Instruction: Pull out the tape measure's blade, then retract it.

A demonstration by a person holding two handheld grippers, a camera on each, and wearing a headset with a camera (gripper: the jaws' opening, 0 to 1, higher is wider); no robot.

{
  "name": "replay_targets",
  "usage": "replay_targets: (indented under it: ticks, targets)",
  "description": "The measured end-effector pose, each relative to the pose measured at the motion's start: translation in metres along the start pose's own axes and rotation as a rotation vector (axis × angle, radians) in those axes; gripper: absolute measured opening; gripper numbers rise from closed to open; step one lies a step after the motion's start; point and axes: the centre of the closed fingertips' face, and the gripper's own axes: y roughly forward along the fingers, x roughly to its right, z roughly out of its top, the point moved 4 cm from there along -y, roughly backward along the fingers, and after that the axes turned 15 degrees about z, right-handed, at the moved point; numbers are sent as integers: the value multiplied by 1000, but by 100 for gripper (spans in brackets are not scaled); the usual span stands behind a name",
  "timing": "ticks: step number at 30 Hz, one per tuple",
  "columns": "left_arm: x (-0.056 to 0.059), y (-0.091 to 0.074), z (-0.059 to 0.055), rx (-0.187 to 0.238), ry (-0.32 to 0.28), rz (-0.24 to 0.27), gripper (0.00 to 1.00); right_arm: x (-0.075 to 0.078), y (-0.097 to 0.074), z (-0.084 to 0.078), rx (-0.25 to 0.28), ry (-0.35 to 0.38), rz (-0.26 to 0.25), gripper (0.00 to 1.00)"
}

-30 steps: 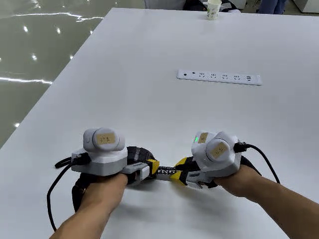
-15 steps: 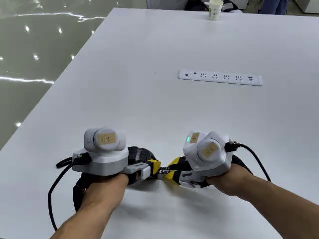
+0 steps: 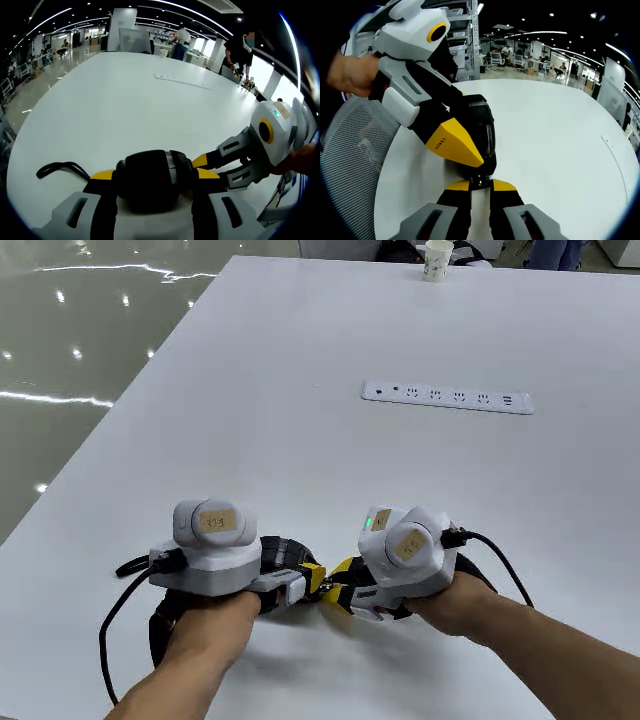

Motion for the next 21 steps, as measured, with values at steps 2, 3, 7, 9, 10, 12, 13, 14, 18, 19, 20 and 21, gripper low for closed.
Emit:
replay_targets:
  ticks: [2, 3, 7, 9, 10, 12, 13, 14, 18, 19, 20, 21]
  targets:
    - [0, 0, 0, 0, 2, -1, 55, 0, 0, 0, 0, -1, 0, 10]
    - [0, 0, 0, 0, 4, -2, 55, 0, 0, 0, -1, -1, 1, 10]
    - [0, 0, 0, 1, 9, -4, 56, 0, 1, 0, -5, -7, 0, 10]
    - [0, 0, 0, 1, 11, -5, 56, 0, 1, 0, -8, -14, 0, 10]
    - [0, 0, 0, 1, 11, -4, 56, -1, 0, 0, -10, -17, 0, 10]
    - [1, 0, 0, 1, 13, -4, 57, -1, 1, 0, -14, -22, -2, 11]
    - [1, 0, 0, 1, 13, -4, 57, -1, 1, 1, -15, -24, -2, 11]
    - [1, 0, 0, 1, 13, -6, 57, -1, 1, 1, -17, -28, -2, 11]
    - [1, 0, 0, 14, 8, -9, 58, -1, 1, 1, -28, -40, -5, 11]
    - [1, 0, -1, 16, 5, -9, 58, -1, 1, 1, -30, -40, -5, 11]
    - [1, 0, 0, 16, 5, -10, 58, -1, 1, 1, -31, -40, -5, 11]
    - [1, 0, 0, 15, 4, -9, 58, -1, 1, 1, -31, -38, -4, 11]
